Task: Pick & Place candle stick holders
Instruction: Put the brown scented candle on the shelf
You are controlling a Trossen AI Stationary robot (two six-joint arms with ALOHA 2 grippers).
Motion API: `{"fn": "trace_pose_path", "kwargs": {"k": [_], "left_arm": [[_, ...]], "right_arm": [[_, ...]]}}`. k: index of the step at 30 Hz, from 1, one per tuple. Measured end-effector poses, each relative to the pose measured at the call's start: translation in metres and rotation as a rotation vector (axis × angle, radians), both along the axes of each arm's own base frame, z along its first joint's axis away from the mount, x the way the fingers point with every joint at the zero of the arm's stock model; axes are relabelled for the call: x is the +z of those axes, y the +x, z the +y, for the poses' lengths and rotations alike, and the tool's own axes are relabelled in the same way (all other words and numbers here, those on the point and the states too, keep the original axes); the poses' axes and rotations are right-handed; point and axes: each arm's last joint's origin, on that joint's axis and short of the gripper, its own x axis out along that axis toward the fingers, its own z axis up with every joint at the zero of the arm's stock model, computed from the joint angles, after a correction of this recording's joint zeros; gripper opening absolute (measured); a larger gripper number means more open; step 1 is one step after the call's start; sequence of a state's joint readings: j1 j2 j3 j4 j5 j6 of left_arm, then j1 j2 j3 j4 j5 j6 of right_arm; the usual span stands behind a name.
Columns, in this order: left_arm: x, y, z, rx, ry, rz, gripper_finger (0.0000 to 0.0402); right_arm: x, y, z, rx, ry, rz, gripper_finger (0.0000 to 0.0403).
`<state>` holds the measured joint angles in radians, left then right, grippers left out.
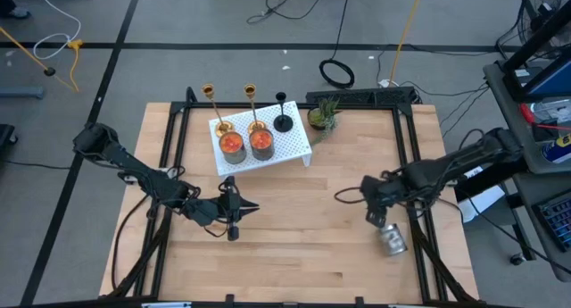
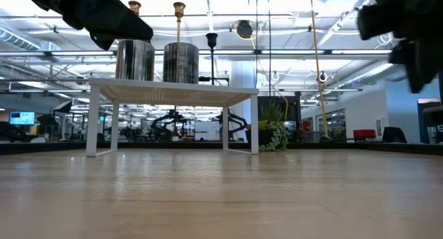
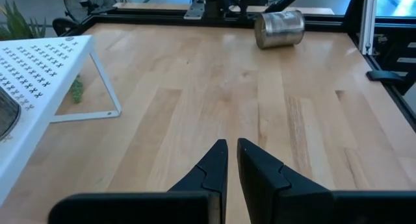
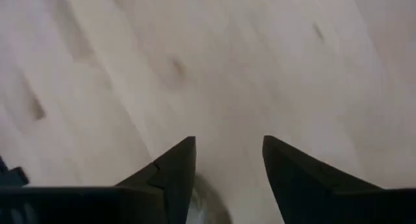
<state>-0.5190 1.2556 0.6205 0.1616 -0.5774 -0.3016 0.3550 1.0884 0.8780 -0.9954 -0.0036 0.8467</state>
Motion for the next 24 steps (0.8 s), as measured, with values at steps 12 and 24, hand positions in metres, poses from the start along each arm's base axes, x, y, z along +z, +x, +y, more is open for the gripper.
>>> {"fn": "trace_pose_path", "kwargs": {"k": [12,24], "left_arm": [[0.000,0.000,0.000,0.009,-0.020,-0.003,0.0040],[0.003,0.005,0.006,0.034,-0.025,-0.033,0.0040]], "right_arm": [[0.004,-0.028,0.003,-0.182,0.109,0.200,0.0172],[0.004,-0.039,0.014,-0.081,0.251,0.352,0.0171]]}}
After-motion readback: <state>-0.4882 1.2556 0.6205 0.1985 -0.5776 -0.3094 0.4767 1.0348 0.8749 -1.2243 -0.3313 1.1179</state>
